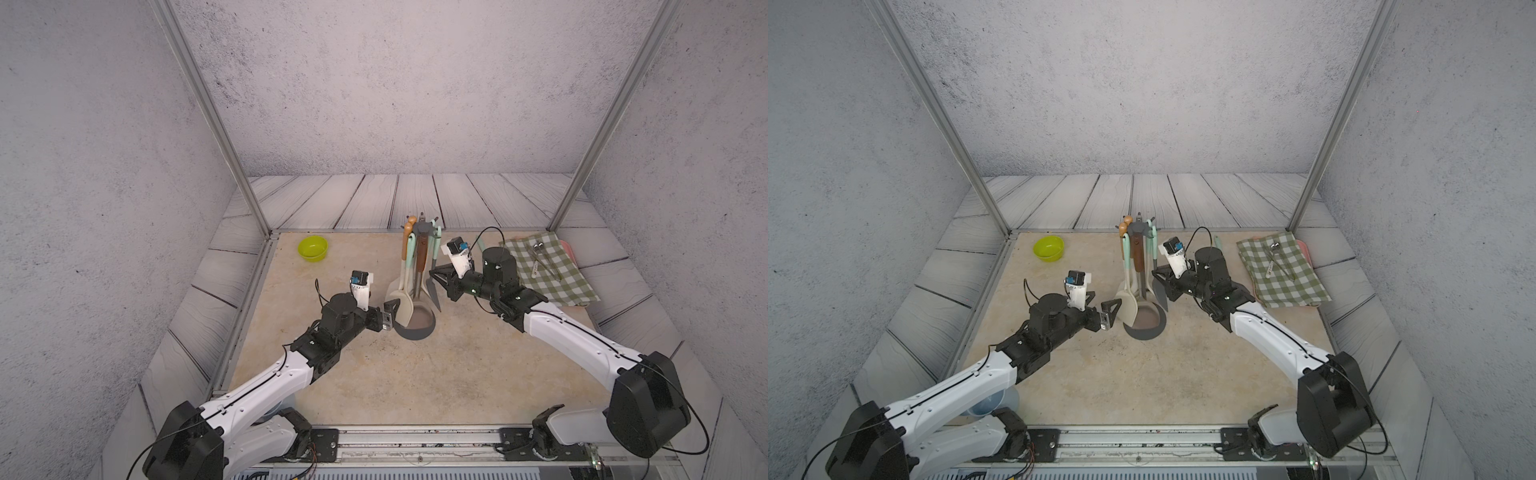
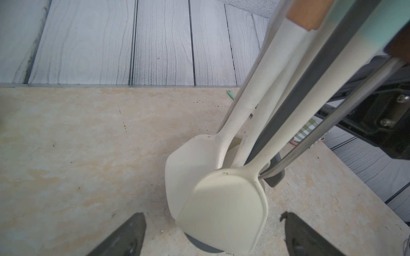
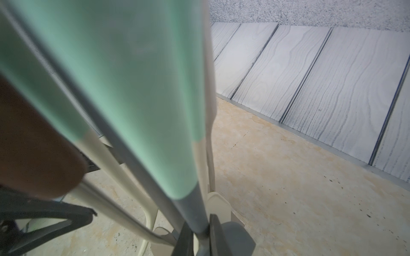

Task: Take the spatula off the kitchen utensil rack
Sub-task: Take off the spatula from the rack.

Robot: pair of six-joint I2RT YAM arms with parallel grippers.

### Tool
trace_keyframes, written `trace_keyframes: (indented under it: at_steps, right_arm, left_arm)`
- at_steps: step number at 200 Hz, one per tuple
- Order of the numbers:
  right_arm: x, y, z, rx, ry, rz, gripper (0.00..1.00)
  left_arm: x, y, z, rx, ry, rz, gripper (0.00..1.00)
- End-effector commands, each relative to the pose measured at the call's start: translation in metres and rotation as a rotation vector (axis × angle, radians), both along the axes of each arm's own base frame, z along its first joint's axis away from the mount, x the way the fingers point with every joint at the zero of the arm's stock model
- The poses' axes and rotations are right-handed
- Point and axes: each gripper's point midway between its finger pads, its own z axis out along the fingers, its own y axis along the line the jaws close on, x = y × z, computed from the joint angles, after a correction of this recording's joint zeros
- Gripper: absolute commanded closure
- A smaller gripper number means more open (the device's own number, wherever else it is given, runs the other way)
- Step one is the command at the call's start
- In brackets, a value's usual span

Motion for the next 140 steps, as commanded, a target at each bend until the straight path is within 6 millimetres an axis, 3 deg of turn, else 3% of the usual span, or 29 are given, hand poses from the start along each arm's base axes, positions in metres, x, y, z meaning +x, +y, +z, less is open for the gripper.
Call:
trace_keyframes:
  at_steps: [1, 49, 140]
  right_arm:
    - [-0.005, -0.01, 0.022, 0.017, -0.052, -0.034, 0.91]
    - [-0.009, -0.025, 0.026, -0.018, -0.058, -0.104, 1.0]
    - [0.001, -0.056, 0.034, -0.073, -0.028, -0.315, 1.0]
  left_arm:
    - [-0.001, 0.001, 0.008, -0.019, -0.032, -0.006, 0.01]
    - [-0.001, 0.001, 0.009, -0.02, -0.036, -0.01, 0.01]
    - [-0.006, -0.001, 0.012, -0.022, -0.051, -0.03, 0.01]
